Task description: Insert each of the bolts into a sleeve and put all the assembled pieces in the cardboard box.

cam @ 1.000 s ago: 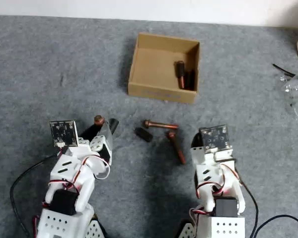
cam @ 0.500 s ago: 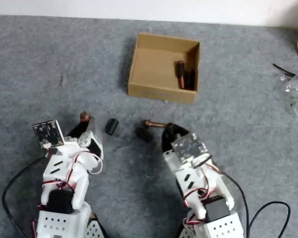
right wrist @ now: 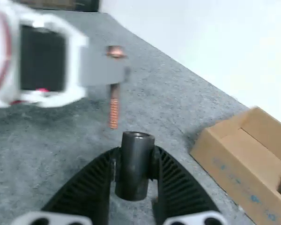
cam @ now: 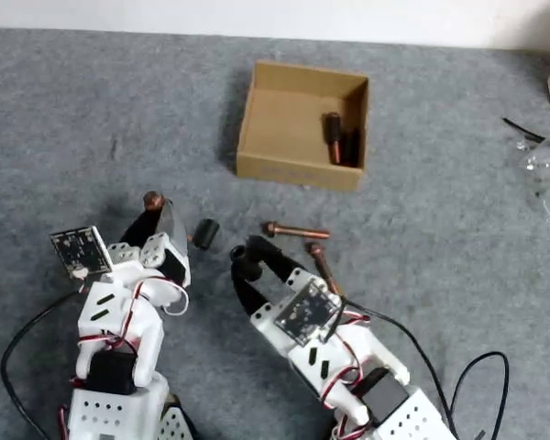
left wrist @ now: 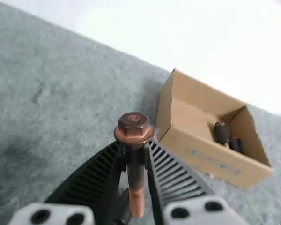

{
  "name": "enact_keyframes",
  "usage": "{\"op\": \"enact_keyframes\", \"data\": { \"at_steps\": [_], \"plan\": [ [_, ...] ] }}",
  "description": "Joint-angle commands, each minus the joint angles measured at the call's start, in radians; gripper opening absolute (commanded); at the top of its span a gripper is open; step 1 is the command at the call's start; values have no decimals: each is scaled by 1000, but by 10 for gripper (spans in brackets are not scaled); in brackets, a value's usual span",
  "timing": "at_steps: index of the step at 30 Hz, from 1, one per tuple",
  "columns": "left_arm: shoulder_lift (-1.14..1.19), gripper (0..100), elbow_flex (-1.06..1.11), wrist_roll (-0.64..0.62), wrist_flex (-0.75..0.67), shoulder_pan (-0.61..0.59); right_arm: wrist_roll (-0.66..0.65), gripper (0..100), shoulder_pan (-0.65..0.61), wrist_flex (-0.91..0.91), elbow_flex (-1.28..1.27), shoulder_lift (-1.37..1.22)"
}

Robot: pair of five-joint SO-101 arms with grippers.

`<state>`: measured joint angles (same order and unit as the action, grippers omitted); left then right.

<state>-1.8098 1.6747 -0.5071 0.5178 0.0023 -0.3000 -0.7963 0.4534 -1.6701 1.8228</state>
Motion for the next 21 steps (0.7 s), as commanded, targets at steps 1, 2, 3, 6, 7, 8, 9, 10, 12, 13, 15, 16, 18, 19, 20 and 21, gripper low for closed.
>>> {"op": "enact_keyframes", "data": {
  "at_steps": [1, 2, 3, 6, 7, 8, 9, 10, 12, 13, 15, 16, 18, 19, 20, 21],
  "plan": [
    [-18, 7, -4, -169, -81, -8, -5, 5, -22, -25, -108, 13],
    [-18, 7, -7, -219, -84, -8, -8, 5, -22, -19, -114, 13],
    [-18, 7, -15, -245, -83, -8, -8, 5, -22, -18, -114, 13],
    [-18, 7, -35, -259, -84, -7, -8, 5, -4, -15, -113, 13],
    [-18, 7, -45, -282, -84, -7, -8, 5, -4, -13, -113, 13],
    [-18, 7, -59, -316, -84, -8, -9, 5, -4, -13, -113, 13],
    [-18, 7, -73, -353, -80, -10, -9, 5, -4, -13, -113, 13],
    [-18, 7, -84, -384, -78, -18, -9, 5, -2, -13, -113, 13],
    [-18, 7, -90, -431, -81, -54, -9, 5, -1, -13, -113, 13],
    [-18, 7, -91, -448, -83, -67, -9, 5, -1, -13, -113, 13],
    [-18, 7, -99, -465, -84, -76, -9, 5, -1, 4, -113, 13],
    [-18, 7, -108, -468, -78, -77, -9, 5, -1, 10, -113, 13],
    [-18, 7, -120, -468, -78, -74, -9, 5, -1, 13, -113, 13],
    [-18, 7, -122, -468, -78, -73, -9, 5, -1, 13, -113, 13],
    [-18, 7, -124, -468, -78, -71, -9, 5, -1, 15, -113, 13],
    [-18, 7, -125, -468, -78, -71, -9, 5, -1, 15, -113, 13]
  ]
}}
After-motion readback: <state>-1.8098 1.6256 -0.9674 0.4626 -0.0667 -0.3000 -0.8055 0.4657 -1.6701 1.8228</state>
